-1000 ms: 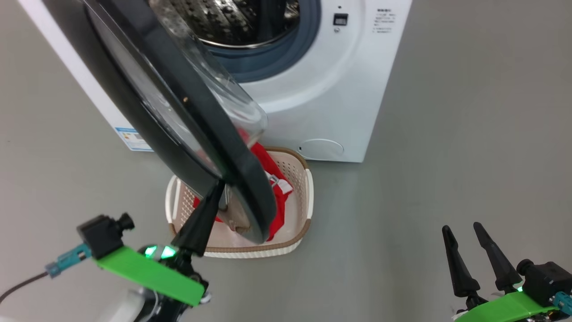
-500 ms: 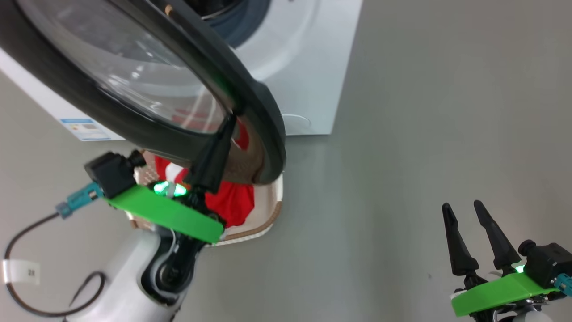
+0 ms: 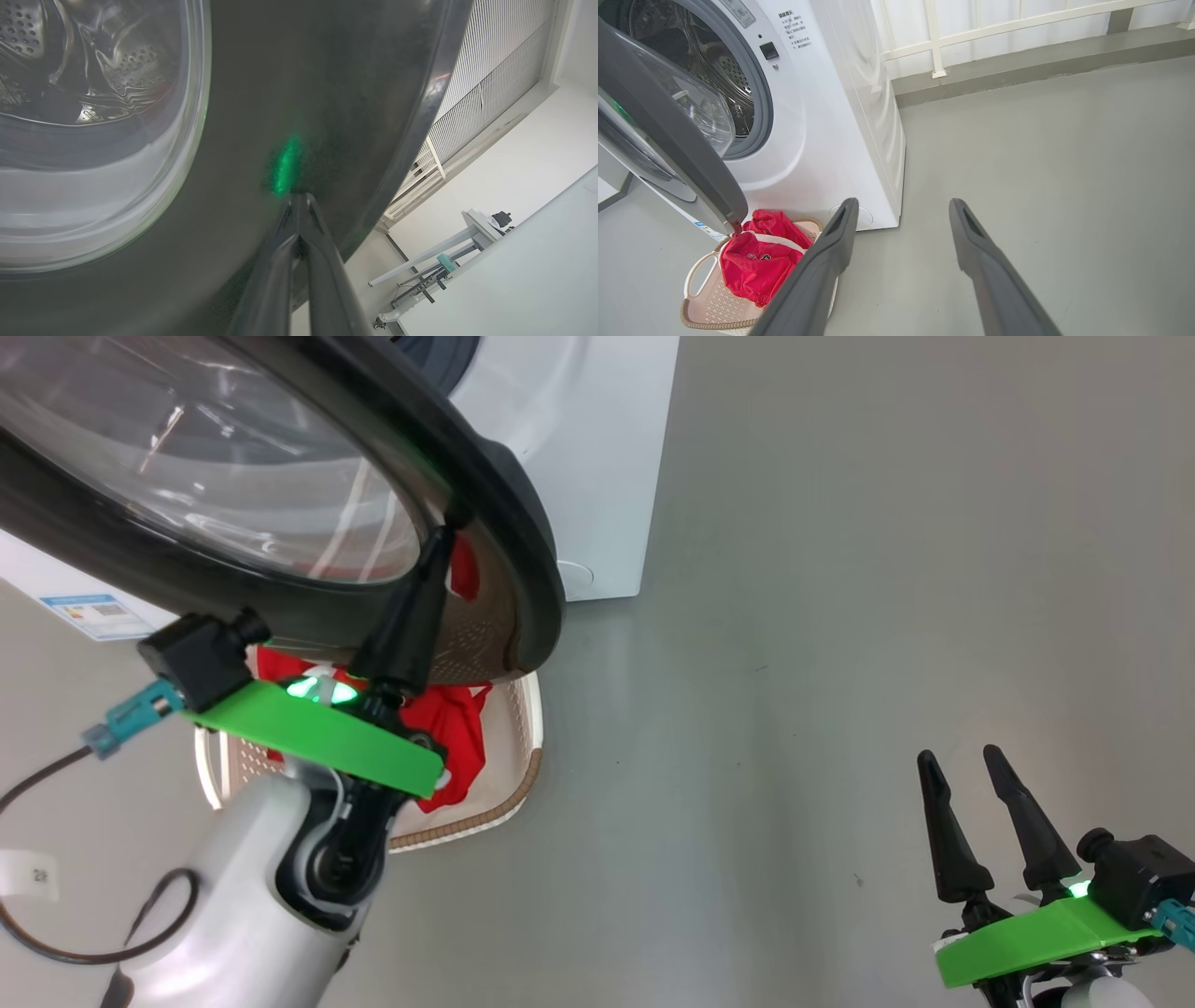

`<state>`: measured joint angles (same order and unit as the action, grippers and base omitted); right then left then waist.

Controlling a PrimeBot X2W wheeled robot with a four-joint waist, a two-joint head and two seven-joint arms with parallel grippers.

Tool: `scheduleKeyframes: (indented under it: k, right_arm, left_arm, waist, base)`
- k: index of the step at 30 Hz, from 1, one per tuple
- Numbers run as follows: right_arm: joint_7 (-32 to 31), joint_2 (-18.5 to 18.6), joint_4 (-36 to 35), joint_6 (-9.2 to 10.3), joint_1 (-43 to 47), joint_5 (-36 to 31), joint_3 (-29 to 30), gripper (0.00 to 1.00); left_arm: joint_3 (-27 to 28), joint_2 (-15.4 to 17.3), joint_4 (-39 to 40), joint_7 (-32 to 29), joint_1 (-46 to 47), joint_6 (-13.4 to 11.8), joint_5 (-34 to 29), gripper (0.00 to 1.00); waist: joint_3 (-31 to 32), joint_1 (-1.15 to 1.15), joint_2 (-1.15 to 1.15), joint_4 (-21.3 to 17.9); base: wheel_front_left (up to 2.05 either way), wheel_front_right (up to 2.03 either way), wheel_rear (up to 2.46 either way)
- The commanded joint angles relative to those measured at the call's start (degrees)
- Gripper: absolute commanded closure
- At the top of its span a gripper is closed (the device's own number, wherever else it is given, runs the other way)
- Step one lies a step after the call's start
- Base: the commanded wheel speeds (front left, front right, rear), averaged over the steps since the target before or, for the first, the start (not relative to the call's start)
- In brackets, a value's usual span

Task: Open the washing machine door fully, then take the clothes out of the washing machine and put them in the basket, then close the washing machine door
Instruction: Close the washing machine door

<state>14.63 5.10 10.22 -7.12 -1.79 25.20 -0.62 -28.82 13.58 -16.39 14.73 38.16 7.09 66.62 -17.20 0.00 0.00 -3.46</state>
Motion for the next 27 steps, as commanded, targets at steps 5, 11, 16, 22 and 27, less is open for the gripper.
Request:
scheduleKeyframes:
  k: [5,11,16,22,27]
  right_arm:
    - [0.37,0.43,-1.29,-0.36,-1.49,0.65,-1.15,0.00]
    - [0.37,0.23,-1.40,-0.36,-1.80,0.76,-1.28,0.00]
    - [0.37,-0.17,-1.42,-0.36,-2.26,0.95,-1.32,0.00]
    - [0.37,-0.60,-1.41,-0.36,-3.22,1.20,-1.41,0.00]
    - [0.37,-0.90,-1.35,-0.36,-4.04,1.35,-1.44,0.00]
  left_arm:
    - [3.47,0.74,0.23,0.27,2.91,0.40,-1.40,1.00]
    - [4.30,0.17,-1.43,0.27,5.07,0.40,-3.06,1.00]
    - [5.25,-0.26,-3.36,0.27,8.03,0.40,-4.40,1.00]
    - [6.32,-1.02,-6.34,0.27,12.77,0.40,-5.92,1.00]
    - [7.18,-1.41,-8.41,0.27,15.78,0.40,-6.97,1.00]
  waist:
    - [-0.13,0.00,0.00,-0.54]
    - [-1.12,0.00,0.00,-1.63]
    - [-2.35,0.00,0.00,-2.68]
    - [-4.02,0.00,0.00,-3.92]
    - [-5.08,0.00,0.00,-4.75]
  base:
    - [0.00,0.00,0.00]
    - [0.00,0.00,0.00]
    - [0.00,0.00,0.00]
    - [0.00,0.00,0.00]
    - [0.00,0.00,0.00]
